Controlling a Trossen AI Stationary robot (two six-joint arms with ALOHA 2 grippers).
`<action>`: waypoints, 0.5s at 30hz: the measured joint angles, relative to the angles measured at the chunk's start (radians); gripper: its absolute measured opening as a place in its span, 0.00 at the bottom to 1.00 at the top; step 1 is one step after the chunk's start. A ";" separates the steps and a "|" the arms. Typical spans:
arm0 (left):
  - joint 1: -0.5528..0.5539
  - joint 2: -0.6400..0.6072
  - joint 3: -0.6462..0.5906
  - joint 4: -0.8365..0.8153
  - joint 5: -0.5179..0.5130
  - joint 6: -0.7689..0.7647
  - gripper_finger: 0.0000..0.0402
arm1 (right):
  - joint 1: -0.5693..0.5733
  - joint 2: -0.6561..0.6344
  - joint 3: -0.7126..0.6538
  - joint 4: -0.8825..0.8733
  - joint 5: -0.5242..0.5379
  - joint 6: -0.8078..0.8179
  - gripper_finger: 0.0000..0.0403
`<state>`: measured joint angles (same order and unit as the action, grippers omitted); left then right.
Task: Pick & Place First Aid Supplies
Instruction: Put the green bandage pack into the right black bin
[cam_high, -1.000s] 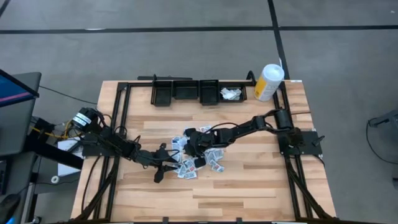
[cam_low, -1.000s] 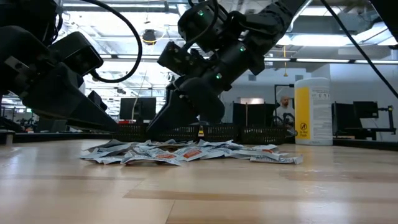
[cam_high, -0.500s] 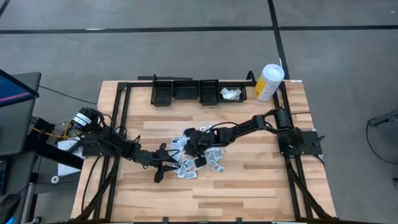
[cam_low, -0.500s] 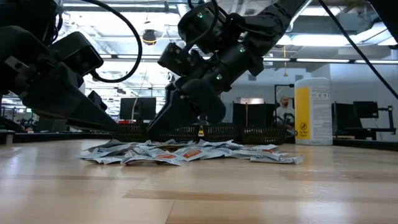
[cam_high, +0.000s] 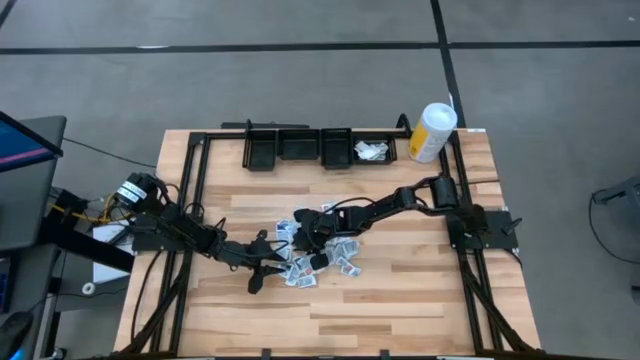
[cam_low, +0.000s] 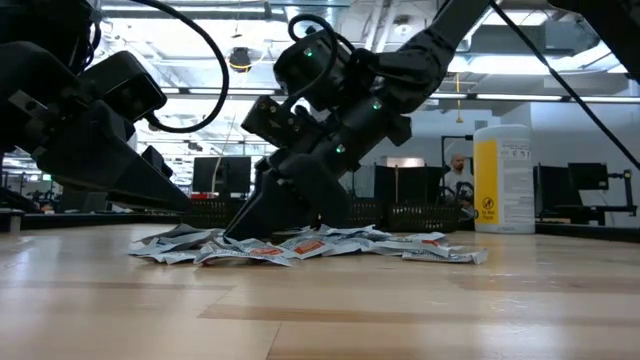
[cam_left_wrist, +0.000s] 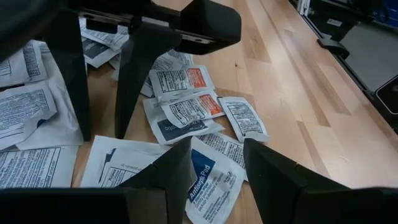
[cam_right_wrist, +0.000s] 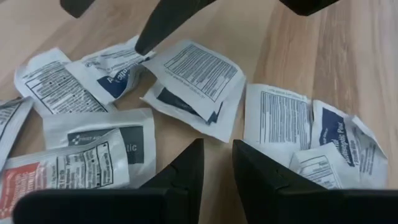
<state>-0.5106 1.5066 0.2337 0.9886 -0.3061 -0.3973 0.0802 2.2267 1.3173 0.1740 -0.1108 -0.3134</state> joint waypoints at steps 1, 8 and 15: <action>0.000 0.000 0.000 0.000 0.000 0.000 0.37 | -0.001 0.000 0.002 -0.001 0.000 0.000 0.20; 0.000 0.000 0.000 0.000 0.000 0.000 0.37 | -0.003 -0.039 0.001 -0.032 0.016 -0.010 0.20; 0.000 0.000 0.000 0.000 0.000 0.000 0.37 | -0.003 -0.055 0.002 -0.037 0.034 -0.034 0.20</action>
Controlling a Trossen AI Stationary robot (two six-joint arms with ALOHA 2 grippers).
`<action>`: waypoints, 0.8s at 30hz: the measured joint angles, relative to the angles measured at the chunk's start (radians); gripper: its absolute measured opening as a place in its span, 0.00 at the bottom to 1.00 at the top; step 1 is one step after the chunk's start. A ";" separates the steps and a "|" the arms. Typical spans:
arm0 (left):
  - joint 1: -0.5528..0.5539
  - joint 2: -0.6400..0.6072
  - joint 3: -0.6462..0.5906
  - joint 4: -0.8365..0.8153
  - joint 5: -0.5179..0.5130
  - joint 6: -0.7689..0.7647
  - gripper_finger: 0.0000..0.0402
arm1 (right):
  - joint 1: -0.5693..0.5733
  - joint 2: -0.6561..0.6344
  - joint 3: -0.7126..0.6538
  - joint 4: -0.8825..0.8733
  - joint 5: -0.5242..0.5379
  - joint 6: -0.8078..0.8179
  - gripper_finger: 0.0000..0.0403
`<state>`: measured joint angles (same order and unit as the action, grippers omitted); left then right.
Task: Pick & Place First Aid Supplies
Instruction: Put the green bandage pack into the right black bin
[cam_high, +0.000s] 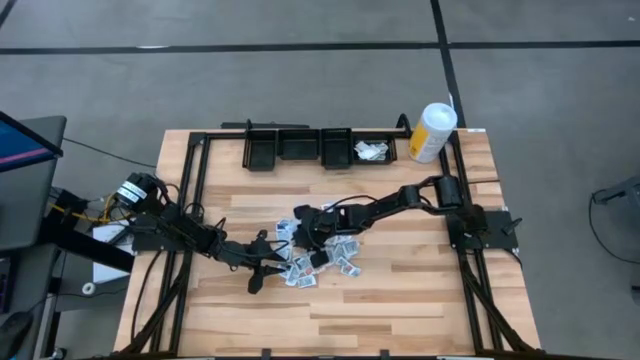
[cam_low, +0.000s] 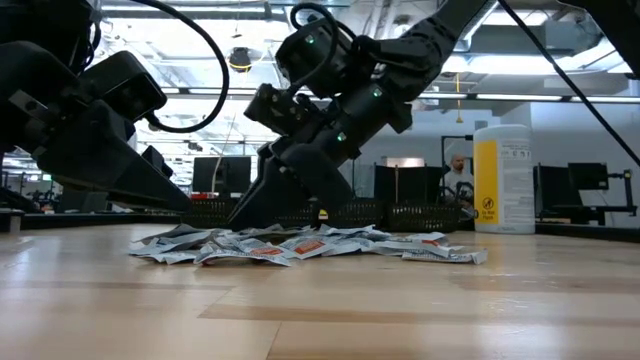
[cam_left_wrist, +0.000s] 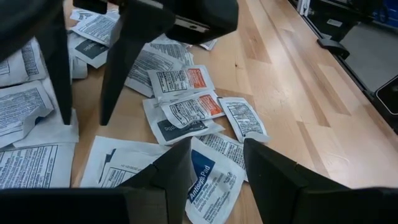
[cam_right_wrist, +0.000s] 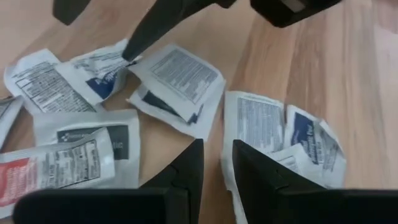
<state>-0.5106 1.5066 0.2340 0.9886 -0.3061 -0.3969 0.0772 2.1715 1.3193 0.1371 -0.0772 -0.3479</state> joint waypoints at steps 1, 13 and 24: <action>0.000 0.000 0.000 0.000 0.000 0.000 0.37 | 0.000 0.001 0.000 0.000 0.000 0.000 0.20; 0.000 0.000 0.000 0.000 0.000 0.000 0.37 | -0.026 0.011 0.002 -0.053 -0.003 0.031 0.20; 0.000 0.000 0.000 0.000 0.000 0.000 0.37 | -0.002 0.005 0.004 -0.118 -0.022 0.061 0.20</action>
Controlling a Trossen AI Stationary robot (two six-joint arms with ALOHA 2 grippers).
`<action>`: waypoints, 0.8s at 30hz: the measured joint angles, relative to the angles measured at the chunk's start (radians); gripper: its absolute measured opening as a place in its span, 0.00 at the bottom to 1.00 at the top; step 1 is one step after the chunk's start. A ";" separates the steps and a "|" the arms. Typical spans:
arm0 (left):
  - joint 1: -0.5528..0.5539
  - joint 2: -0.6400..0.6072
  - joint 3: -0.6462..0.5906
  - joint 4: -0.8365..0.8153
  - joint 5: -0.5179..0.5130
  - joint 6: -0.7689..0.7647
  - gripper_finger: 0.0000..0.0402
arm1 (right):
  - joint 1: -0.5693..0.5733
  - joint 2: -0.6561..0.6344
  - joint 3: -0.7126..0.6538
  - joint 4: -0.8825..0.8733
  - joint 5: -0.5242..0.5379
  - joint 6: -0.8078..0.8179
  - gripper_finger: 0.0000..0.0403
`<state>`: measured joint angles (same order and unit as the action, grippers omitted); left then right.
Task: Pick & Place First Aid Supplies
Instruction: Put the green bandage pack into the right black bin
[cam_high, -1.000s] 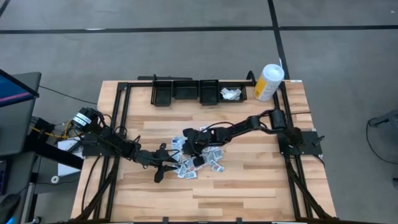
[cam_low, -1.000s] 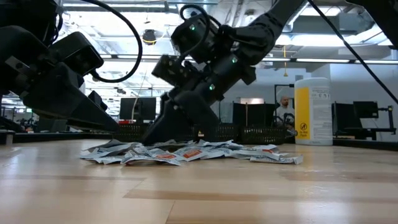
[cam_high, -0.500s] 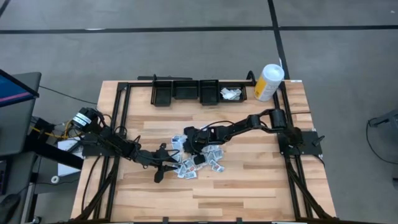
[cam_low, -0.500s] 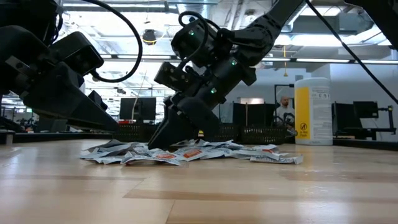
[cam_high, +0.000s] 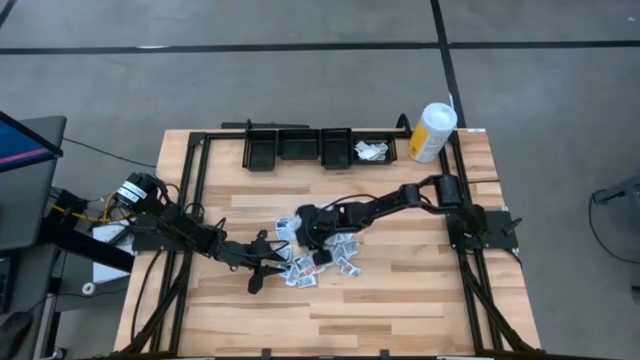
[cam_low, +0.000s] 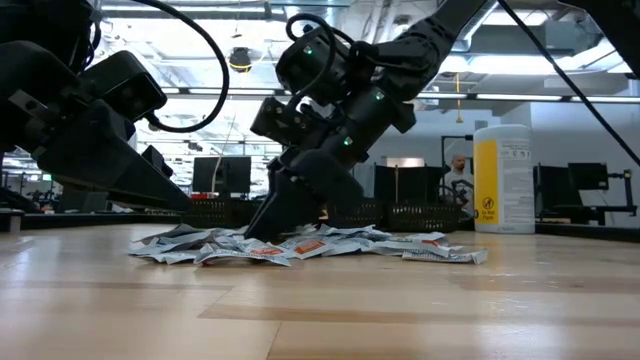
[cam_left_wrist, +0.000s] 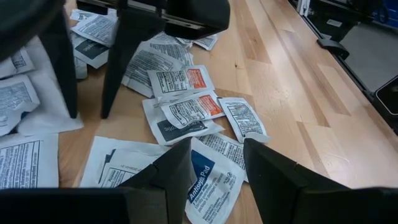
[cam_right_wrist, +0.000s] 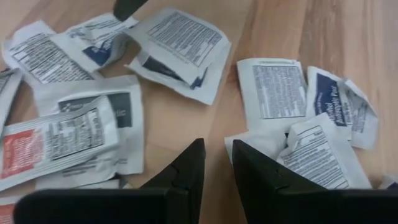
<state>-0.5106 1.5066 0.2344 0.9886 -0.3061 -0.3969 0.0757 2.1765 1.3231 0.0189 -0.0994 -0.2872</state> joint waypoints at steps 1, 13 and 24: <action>0.000 0.000 0.000 0.000 0.000 0.000 0.37 | 0.004 0.000 0.000 -0.002 0.000 0.000 0.20; 0.000 0.000 0.000 0.000 0.000 0.000 0.37 | 0.020 -0.001 -0.001 -0.010 -0.003 0.006 0.20; 0.000 0.000 0.000 0.000 0.000 0.000 0.37 | 0.031 -0.052 -0.006 -0.023 0.010 -0.017 0.20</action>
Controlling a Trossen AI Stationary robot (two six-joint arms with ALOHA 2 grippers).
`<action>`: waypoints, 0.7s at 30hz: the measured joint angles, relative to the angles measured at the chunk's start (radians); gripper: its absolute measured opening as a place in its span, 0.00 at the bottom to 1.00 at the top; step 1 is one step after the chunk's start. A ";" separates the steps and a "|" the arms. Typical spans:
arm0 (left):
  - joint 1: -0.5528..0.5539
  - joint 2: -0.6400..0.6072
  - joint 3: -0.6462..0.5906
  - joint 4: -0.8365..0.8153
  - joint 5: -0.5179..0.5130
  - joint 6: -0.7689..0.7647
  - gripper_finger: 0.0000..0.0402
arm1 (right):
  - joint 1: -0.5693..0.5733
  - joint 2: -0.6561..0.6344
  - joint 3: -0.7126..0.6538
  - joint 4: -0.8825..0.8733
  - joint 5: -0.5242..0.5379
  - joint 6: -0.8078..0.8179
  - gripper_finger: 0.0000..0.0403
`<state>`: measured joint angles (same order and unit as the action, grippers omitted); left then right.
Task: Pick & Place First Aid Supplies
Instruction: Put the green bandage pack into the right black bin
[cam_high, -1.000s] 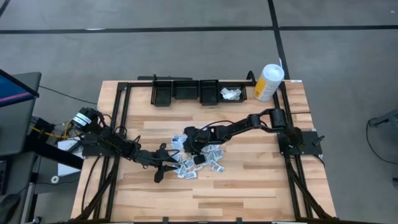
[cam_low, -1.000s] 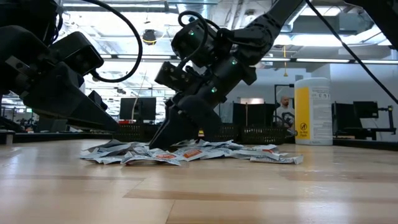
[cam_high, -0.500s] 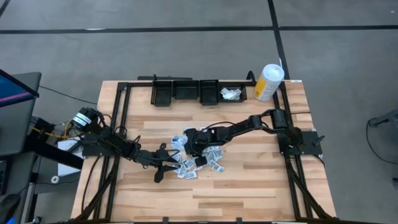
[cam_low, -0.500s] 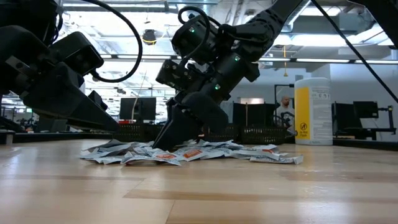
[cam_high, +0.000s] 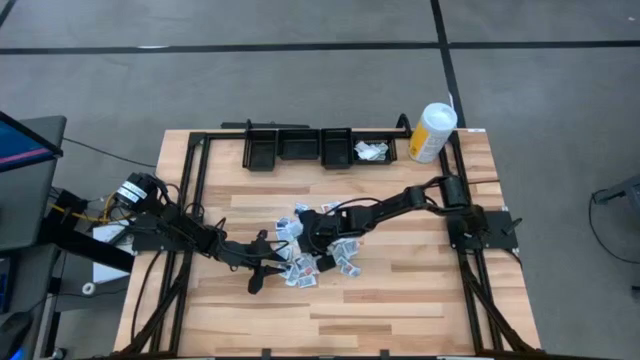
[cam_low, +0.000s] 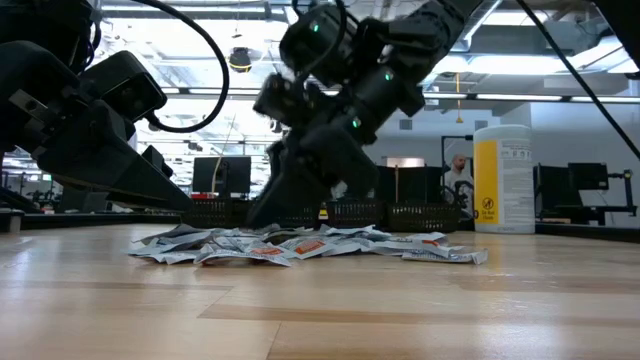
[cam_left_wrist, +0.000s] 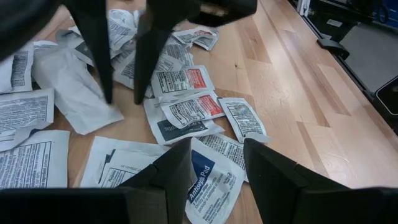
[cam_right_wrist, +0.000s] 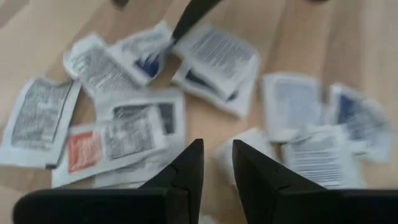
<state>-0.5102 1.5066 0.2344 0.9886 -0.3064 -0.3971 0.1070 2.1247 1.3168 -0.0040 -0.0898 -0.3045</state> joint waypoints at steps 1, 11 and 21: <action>0.000 0.000 0.000 0.000 0.000 0.000 0.37 | 0.000 -0.004 0.002 0.005 0.003 -0.006 0.20; 0.000 0.000 0.000 0.000 0.000 0.000 0.37 | -0.017 0.003 0.003 0.005 0.009 -0.017 0.20; 0.000 0.000 0.000 0.000 0.000 0.000 0.37 | -0.036 0.039 0.005 0.007 0.005 -0.016 0.20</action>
<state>-0.5106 1.5063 0.2348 0.9886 -0.3061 -0.3971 0.0713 2.1634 1.3217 0.0026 -0.0852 -0.3205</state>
